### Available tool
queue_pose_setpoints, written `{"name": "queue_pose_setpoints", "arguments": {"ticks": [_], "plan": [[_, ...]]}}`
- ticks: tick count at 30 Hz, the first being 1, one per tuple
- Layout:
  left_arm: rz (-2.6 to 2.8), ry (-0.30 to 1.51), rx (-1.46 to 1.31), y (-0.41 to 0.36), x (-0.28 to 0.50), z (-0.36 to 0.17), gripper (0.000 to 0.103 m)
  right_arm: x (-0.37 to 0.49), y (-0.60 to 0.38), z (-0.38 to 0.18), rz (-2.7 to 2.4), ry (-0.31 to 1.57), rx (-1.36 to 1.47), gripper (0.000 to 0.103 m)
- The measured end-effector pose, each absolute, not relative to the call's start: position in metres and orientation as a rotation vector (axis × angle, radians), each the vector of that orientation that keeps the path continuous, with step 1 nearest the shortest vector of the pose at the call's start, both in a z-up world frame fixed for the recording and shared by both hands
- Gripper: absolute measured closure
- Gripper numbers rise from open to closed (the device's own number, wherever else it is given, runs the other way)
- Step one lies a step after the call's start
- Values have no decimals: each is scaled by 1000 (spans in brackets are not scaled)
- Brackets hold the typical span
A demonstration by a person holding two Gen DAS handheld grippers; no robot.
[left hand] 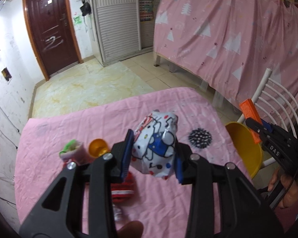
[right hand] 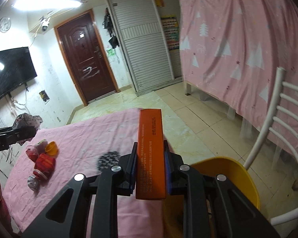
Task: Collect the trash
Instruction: 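Carry the orange box and Hello Kitty bag to the yellow bin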
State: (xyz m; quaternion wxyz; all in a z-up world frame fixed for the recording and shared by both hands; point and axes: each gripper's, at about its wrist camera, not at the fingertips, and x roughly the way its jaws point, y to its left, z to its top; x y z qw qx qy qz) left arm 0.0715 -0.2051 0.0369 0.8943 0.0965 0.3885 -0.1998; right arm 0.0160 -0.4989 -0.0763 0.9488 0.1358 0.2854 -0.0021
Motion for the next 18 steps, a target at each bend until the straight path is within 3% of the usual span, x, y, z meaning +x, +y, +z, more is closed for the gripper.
{"name": "queue_pose_setpoints", "arguments": {"ticks": [18], "plan": [[-613,876,272,-317,51,30,69,-3,-572,-117,-91,613,418,86]]}}
